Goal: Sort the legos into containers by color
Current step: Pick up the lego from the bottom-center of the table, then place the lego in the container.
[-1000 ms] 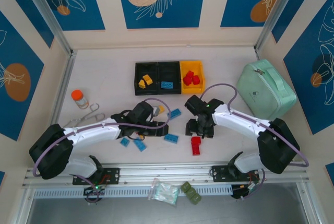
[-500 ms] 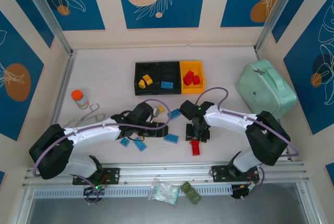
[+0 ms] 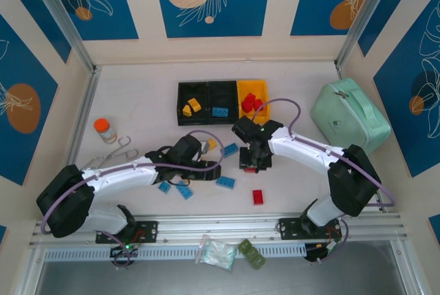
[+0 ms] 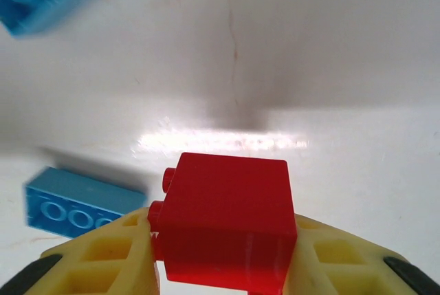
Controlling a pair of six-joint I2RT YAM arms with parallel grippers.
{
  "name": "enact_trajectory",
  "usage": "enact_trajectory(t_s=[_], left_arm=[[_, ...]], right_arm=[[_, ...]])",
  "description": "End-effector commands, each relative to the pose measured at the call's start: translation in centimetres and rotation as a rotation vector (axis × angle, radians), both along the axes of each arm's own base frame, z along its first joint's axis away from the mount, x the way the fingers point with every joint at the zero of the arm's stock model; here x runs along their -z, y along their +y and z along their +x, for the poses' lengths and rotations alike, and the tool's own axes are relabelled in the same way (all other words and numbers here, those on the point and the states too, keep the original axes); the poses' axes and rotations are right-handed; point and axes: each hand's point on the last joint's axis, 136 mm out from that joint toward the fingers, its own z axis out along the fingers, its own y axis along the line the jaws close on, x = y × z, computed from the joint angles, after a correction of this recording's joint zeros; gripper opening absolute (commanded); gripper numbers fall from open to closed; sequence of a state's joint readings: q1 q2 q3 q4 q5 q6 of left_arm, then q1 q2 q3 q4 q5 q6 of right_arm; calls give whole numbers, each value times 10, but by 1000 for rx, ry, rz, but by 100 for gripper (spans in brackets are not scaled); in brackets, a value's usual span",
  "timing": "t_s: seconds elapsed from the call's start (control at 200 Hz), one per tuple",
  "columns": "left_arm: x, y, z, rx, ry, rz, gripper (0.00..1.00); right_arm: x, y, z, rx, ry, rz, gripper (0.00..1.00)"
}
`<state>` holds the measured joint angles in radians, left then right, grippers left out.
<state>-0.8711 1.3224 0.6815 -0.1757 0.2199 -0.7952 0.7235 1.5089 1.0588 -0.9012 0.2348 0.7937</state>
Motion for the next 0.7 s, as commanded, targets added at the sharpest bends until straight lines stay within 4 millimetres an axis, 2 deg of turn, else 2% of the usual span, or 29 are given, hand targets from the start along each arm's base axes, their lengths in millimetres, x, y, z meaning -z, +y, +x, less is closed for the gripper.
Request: enact_trajectory(t_s=[0.0, 0.245, 0.365, 0.47, 0.695], left_arm=[[-9, 4, 1, -13, -38, 11, 71], [-17, 11, 4, -44, -67, 16, 71], [-18, 13, 5, -53, -70, 19, 71], [-18, 14, 5, -60, -72, 19, 71], [-21, 15, 5, -66, -80, 14, 71]], right_arm=[[-18, -2, 25, -34, -56, -5, 34], [-56, -3, 94, -21, -185, 37, 34], [-67, -8, 126, 2, -219, 50, 34], [-69, -11, 149, 21, -246, 51, 34], [-58, -22, 191, 61, -251, 21, 34]])
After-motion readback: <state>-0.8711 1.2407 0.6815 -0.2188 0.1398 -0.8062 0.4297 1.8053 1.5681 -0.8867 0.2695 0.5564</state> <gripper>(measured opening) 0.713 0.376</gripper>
